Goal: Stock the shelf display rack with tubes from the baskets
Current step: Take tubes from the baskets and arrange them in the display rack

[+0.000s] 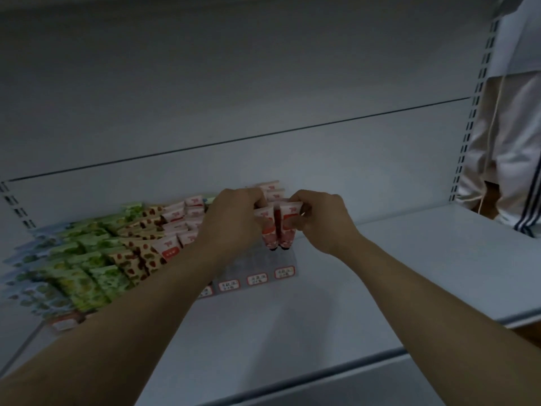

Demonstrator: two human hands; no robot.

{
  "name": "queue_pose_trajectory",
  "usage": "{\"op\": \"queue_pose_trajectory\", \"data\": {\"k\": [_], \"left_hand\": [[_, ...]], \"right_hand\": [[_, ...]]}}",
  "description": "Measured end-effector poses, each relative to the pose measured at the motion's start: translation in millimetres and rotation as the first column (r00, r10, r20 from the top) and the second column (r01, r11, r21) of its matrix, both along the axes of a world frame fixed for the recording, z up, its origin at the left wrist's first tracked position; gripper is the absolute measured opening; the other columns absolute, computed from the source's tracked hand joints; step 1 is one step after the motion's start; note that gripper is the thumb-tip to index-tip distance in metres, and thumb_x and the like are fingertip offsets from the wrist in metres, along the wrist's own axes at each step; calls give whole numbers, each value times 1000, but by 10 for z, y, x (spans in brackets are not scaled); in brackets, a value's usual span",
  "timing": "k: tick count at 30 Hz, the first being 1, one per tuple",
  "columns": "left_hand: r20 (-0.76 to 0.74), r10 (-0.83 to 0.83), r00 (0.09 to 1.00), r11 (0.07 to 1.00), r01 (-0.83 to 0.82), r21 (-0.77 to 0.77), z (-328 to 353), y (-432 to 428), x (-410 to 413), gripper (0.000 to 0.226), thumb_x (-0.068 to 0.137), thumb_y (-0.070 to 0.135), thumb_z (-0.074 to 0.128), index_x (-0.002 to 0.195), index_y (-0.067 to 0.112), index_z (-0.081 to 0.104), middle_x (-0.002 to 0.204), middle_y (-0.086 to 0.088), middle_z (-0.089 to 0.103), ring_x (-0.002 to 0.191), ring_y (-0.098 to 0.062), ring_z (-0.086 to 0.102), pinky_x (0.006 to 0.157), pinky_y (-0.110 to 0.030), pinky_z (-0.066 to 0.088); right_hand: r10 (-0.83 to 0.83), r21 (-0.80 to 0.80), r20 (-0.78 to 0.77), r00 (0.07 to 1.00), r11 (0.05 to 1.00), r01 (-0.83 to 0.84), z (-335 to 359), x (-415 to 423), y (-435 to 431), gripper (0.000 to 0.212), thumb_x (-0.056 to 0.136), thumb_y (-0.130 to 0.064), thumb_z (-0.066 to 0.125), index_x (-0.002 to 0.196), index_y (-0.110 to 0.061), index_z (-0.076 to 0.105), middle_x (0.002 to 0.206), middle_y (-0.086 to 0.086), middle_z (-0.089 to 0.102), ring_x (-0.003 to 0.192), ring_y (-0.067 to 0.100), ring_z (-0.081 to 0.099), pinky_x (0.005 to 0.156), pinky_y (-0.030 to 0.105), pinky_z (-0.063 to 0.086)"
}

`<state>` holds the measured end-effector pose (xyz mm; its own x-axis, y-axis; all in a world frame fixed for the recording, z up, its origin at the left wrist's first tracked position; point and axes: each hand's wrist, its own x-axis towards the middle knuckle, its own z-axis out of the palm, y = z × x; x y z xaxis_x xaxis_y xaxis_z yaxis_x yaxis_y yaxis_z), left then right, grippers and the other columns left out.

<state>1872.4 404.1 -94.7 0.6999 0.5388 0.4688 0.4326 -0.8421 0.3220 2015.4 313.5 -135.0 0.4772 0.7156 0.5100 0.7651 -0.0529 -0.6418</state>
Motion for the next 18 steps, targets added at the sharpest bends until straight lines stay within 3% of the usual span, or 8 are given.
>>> {"op": "queue_pose_trajectory", "data": {"k": [5, 8, 14, 18], "left_hand": [[-71, -52, 996, 998, 55, 40, -22, 34, -7, 13, 74, 12, 77, 86, 14, 71, 85, -7, 69, 81, -23, 63, 71, -36, 54], [-78, -60, 995, 995, 66, 69, -11, 62, 43, 14, 75, 13, 76, 89, 16, 72, 88, -9, 69, 83, -25, 62, 74, -38, 54], [-30, -11, 999, 998, 13, 63, -23, 180, 53, 11, 74, 7, 70, 85, 7, 72, 85, -11, 68, 76, -24, 59, 71, -33, 52], [-57, -17, 998, 999, 19, 34, 28, 127, 66, 18, 75, 6, 66, 93, 8, 70, 89, -8, 62, 81, -23, 57, 67, -29, 47]], "right_hand": [[14, -39, 136, 991, 999, -9, 44, -32, 31, 17, 80, -11, 69, 95, -16, 72, 78, 7, 70, 72, 24, 63, 65, 35, 51], [-5, -49, 236, 972, 999, 17, 68, -58, 78, 15, 81, -9, 64, 93, -12, 71, 76, 9, 69, 64, 21, 56, 56, 28, 39], [-58, 5, 233, 971, 998, 59, 21, -62, 148, 17, 76, 4, 60, 86, -8, 69, 66, 5, 64, 59, 21, 55, 59, 32, 48], [-93, 23, 284, 954, 996, 90, -2, -51, 161, 18, 77, 3, 58, 85, -7, 70, 67, 6, 66, 58, 23, 56, 54, 26, 42]]}}
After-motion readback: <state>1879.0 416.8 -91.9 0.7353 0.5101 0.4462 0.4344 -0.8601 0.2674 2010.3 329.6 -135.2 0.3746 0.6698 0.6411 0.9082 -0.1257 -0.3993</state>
